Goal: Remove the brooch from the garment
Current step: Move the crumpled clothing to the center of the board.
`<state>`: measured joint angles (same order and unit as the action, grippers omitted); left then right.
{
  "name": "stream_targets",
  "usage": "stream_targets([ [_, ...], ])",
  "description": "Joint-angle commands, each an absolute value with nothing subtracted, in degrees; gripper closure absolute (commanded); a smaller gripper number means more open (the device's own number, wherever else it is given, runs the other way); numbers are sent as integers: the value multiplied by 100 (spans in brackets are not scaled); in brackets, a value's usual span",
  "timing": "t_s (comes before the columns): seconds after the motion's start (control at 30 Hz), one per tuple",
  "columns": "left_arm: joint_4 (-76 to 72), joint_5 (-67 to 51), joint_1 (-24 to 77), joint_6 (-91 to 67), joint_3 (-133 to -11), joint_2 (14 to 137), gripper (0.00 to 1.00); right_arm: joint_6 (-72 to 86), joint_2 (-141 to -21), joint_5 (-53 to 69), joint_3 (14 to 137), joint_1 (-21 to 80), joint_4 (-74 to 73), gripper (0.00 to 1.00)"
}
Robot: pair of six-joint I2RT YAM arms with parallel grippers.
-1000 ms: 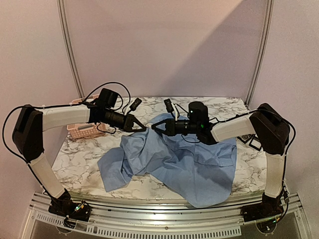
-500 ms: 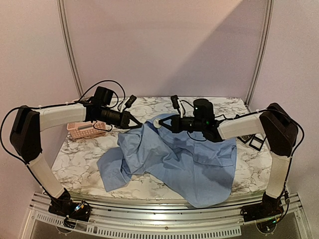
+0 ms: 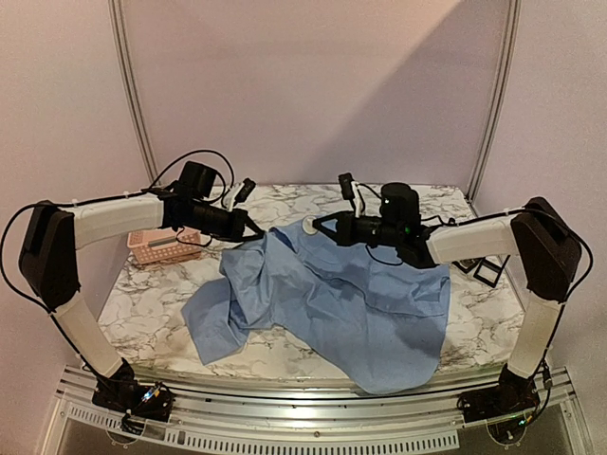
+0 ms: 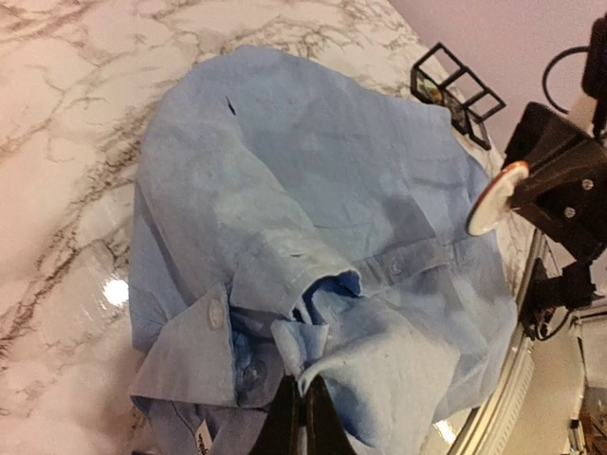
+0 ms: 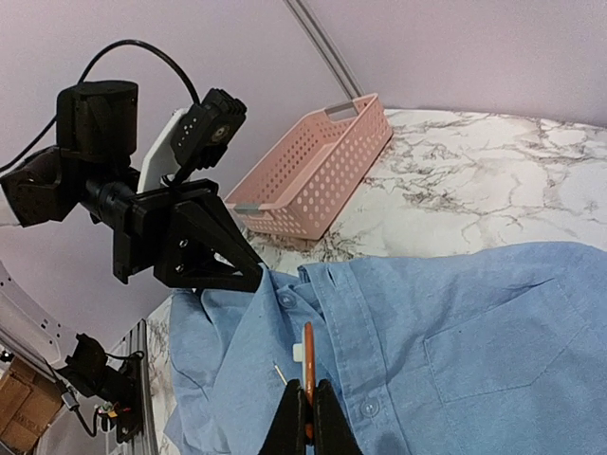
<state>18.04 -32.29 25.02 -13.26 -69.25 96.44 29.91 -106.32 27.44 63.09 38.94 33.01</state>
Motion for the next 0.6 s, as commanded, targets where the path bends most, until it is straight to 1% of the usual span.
stream_targets([
  [0.0, 1945, -2437, 2522, -1294, -7554, 9640, 98, 3055, -10110, 2592, 6107, 3671, 3371, 100],
  [0.13, 1955, -2077, 2474, -1513, -8088, 10091, 100, 2852, -9729, 2302, 5953, 3589, 3054, 100],
  [0.33, 1783, -2118, 2414, -1922, -9192, 11043, 100, 2741, -9203, 2066, 5694, 3476, 2724, 100],
  [0.5, 1641, -1803, 2265, -2061, -9989, 11690, 100, 2706, -8825, 1933, 5358, 3397, 2707, 100],
  [0.57, 1651, -1929, 2119, -2196, -10408, 12066, 100, 2699, -8724, 1931, 5263, 3371, 2697, 100],
])
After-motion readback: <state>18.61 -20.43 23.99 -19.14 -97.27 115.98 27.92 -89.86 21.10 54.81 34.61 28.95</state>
